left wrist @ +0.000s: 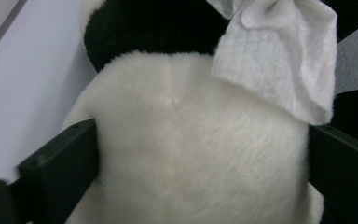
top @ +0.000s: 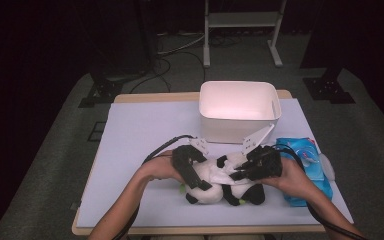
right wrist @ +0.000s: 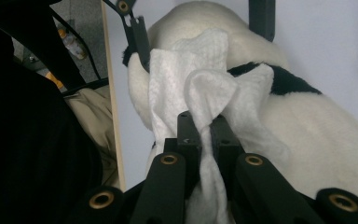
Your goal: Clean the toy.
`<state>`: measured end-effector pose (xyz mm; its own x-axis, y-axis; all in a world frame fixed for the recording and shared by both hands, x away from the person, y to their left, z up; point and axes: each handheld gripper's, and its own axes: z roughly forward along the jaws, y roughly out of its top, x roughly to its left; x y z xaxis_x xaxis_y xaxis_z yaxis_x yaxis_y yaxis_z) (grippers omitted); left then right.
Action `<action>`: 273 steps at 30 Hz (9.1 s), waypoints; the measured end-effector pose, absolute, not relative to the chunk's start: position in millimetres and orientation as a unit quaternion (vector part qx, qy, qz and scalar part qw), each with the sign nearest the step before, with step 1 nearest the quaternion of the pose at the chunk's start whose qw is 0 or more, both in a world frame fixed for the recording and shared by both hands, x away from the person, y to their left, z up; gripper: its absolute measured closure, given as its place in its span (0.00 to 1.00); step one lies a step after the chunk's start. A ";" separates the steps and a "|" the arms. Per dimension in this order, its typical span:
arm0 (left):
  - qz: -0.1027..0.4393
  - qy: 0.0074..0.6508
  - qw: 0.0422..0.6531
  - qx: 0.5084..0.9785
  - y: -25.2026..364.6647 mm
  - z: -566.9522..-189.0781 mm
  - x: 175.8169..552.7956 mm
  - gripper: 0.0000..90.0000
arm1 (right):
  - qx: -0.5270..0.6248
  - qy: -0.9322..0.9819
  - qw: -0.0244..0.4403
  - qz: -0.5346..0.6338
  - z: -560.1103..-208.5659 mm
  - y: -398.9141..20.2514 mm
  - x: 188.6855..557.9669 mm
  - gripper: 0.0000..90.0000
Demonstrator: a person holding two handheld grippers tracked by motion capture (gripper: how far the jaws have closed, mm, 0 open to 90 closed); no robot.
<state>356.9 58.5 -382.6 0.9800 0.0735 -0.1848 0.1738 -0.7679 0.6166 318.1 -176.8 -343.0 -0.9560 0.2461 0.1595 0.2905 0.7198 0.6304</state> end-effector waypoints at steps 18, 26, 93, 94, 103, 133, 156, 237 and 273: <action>0.028 0.040 0.341 0.939 70.0 -351.8 360.6 0.40 | -0.152 -0.922 -0.008 -0.357 -315.4 -179.1 336.7 0.94; 0.027 0.043 0.341 0.939 70.4 -358.7 363.5 0.34 | -0.164 -0.923 0.000 -0.348 -321.9 -176.6 353.0 0.94; 0.011 0.068 0.376 0.924 86.5 -377.0 355.9 0.15 | -0.239 -0.912 -0.040 -0.331 -347.9 -256.8 303.7 0.93; 0.011 0.067 0.377 0.924 85.8 -377.2 356.0 0.15 | -0.240 -0.912 -0.041 -0.331 -347.3 -258.0 305.9 0.93; 0.014 0.052 0.375 0.925 75.6 -377.4 355.3 0.15 | -0.222 -0.916 -0.056 -0.328 -330.3 -240.6 314.6 0.93; 0.015 0.050 0.369 0.928 70.7 -375.5 355.1 0.15 | -0.157 -0.934 -0.079 -0.311 -332.6 -171.6 333.5 0.72; 0.003 0.082 0.385 0.919 80.0 -376.8 353.9 0.08 | -0.161 -0.938 -0.087 -0.294 -334.9 -196.1 319.6 0.93; -0.006 0.074 0.378 0.923 71.5 -388.7 354.5 0.15 | -0.159 -0.933 -0.042 -0.320 -336.3 -162.4 326.1 0.93; -0.035 0.087 0.393 0.915 73.0 -374.1 357.2 0.15 | -0.231 -0.907 -0.034 -0.349 -344.6 -242.3 322.4 0.94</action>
